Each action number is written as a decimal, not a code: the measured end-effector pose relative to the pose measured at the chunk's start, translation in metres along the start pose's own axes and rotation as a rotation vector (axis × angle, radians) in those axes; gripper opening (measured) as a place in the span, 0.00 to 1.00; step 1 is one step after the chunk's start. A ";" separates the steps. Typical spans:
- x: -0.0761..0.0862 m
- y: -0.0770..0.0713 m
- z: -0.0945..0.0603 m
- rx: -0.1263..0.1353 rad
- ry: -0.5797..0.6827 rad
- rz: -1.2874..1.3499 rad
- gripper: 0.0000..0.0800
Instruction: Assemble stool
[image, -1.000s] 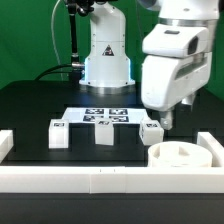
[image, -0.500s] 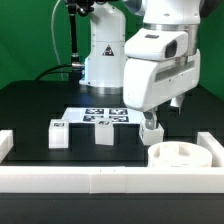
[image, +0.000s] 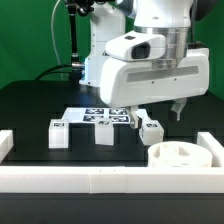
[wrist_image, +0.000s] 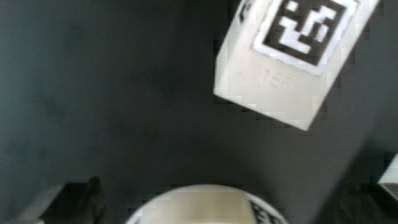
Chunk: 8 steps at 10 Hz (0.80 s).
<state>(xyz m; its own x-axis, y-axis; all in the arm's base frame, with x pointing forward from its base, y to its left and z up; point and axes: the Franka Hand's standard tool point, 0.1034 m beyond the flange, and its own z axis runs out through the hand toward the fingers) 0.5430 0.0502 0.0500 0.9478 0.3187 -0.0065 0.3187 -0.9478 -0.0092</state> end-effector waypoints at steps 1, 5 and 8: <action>0.000 -0.002 0.000 0.003 0.000 0.048 0.81; 0.001 -0.007 0.001 0.031 0.001 0.264 0.81; -0.007 -0.006 0.010 0.033 -0.034 0.396 0.81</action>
Offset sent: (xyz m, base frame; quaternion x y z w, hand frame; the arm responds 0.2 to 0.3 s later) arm 0.0000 0.0000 0.0000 0.0000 0.0000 0.1938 0.9810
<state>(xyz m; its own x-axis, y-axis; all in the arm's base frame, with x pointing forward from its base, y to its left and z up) 0.5344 0.0539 0.0403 0.9963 -0.0709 -0.0491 -0.0724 -0.9969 -0.0314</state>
